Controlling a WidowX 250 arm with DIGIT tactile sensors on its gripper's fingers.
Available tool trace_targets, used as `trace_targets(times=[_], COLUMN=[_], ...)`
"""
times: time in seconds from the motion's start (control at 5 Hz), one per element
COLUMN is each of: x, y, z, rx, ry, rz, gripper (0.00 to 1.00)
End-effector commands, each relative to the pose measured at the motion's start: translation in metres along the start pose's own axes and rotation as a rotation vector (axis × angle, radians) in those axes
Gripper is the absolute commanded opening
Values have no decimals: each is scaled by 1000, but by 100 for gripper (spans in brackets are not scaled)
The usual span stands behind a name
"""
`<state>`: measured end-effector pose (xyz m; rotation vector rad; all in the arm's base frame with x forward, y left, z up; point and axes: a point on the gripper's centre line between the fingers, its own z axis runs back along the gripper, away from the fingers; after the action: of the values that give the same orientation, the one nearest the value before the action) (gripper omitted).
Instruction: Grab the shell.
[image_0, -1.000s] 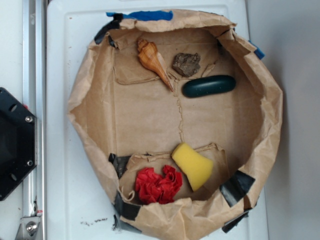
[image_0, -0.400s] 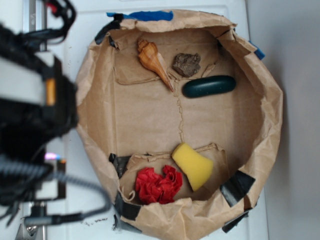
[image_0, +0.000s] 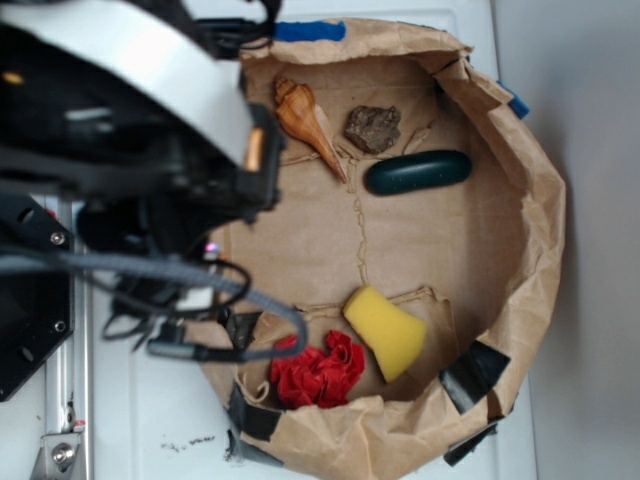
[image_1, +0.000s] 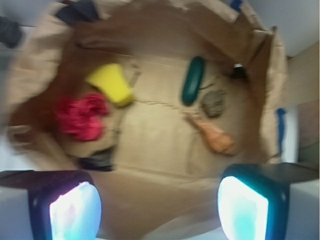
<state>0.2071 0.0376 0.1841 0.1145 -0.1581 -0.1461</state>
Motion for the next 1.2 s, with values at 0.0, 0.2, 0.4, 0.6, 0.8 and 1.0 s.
trace_targets(times=[0.0,0.2,0.4,0.6,0.8,1.0], x=[48,48,48,48,47,41], y=[11,11,11,11,14,18], z=[10,10,10,10,-39,-63], rx=[-190,-190,-190,-190,-149,-149], ry=[-128,-128,-128,-128,-74,-30], rz=[-84,-84,-84,-84,-144,-176], gripper=[100,100,100,100,100,100])
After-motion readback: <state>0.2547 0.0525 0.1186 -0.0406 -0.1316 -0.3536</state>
